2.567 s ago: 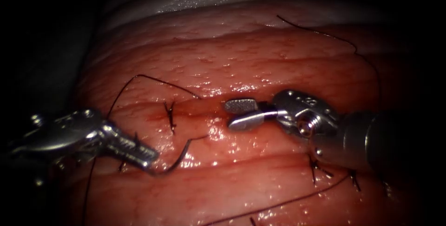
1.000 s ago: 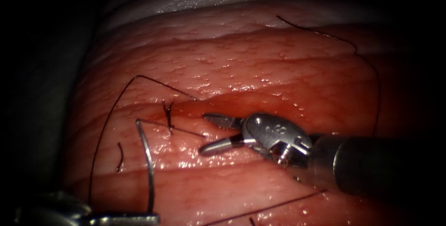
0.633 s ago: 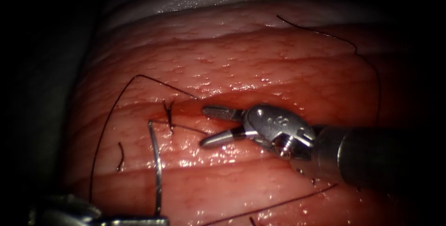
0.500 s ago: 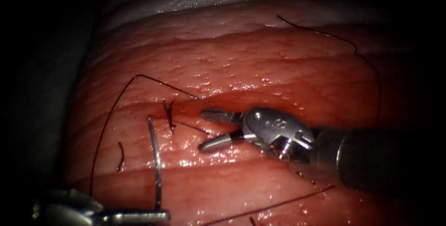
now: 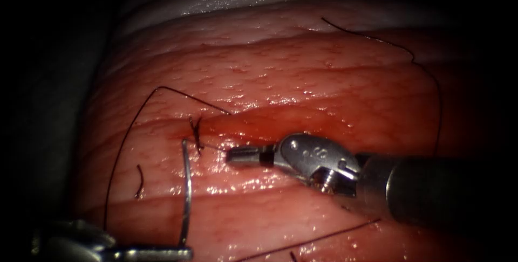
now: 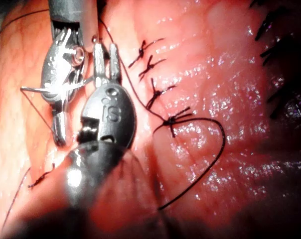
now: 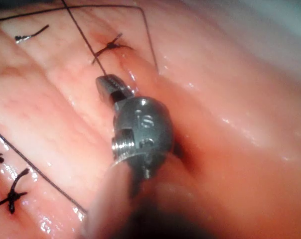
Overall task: Wound Closure
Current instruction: With the right gripper pull the suture through the skin until only a short amount remains on the other side.
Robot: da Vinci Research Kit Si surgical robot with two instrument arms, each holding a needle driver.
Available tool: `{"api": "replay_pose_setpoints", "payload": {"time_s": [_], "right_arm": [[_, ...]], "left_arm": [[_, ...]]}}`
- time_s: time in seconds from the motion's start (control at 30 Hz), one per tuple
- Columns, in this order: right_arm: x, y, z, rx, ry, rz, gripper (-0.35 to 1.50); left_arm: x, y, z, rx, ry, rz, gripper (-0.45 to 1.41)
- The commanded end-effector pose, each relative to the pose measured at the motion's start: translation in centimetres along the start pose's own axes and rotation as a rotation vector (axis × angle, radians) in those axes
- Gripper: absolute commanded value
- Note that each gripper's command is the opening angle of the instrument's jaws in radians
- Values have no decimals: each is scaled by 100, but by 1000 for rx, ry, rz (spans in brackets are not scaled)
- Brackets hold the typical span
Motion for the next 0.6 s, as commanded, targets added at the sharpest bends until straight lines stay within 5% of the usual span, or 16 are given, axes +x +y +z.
{"api": "replay_pose_setpoints", "payload": {"time_s": [0.03,0.6], "right_arm": [[2,-5,6,7,-5,27,-35],[30,-166,-15,116,-79,99,-35]], "left_arm": [[-5,1,5,-3,6,1,-45],[-16,52,-17,-32,19,-38,-45]]}}
